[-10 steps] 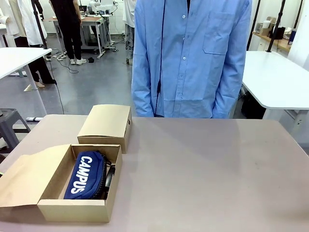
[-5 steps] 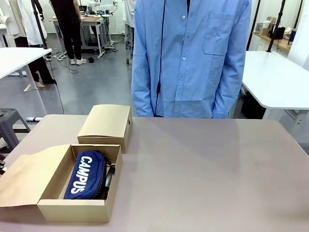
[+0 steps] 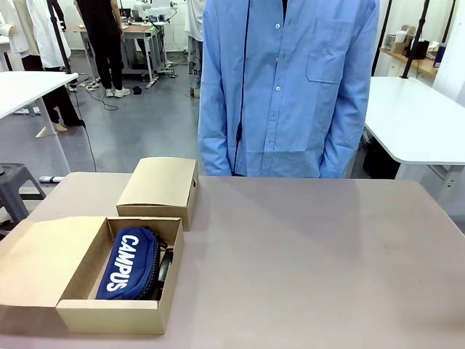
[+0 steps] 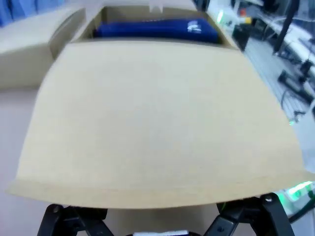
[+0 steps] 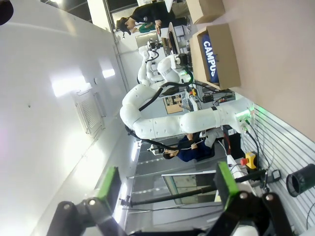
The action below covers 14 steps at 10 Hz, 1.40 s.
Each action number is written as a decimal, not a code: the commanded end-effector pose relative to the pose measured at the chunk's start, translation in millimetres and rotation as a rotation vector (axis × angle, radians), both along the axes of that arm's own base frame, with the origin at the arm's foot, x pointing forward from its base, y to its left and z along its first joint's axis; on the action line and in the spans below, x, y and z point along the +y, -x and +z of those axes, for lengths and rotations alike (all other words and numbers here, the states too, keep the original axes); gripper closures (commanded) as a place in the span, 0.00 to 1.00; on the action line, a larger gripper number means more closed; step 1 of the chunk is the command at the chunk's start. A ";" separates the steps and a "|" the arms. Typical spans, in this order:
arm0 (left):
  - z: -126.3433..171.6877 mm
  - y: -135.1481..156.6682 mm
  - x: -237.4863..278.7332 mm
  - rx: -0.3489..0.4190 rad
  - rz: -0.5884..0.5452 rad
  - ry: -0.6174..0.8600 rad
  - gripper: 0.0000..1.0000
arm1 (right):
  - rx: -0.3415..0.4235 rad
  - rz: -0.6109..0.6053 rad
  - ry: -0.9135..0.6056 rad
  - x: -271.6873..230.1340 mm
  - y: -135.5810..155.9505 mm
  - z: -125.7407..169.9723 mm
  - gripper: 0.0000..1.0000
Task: Place items inside the box.
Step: Close the lid of the Mailer Box closest to the robot.
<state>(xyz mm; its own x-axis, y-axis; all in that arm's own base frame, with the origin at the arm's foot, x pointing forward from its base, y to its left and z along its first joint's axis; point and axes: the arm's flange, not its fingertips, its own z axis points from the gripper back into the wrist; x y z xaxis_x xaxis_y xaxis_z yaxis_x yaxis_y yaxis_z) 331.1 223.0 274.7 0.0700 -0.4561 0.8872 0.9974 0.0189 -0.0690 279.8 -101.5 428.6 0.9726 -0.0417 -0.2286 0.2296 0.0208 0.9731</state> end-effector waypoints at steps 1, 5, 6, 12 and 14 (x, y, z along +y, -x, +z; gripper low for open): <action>1.0 10.8 15.3 -0.111 -0.010 0.141 0.00 | -0.003 -0.008 -0.014 -0.2 -0.5 4.2 0.00; 54.9 21.7 -39.7 -0.158 0.001 0.274 0.00 | -0.003 -0.008 -0.014 -0.2 -0.5 4.2 0.00; 59.2 14.6 -65.6 -0.144 -0.021 0.264 0.00 | -0.003 -0.008 -0.014 -0.2 -0.5 4.2 0.00; 56.8 -7.5 -228.6 -0.201 -0.166 0.331 0.00 | -0.003 -0.008 -0.014 -0.2 -0.5 4.2 0.00; 36.4 -10.5 -251.0 -0.163 -0.201 0.248 0.00 | -0.003 -0.008 -0.014 -0.2 -0.5 4.2 0.00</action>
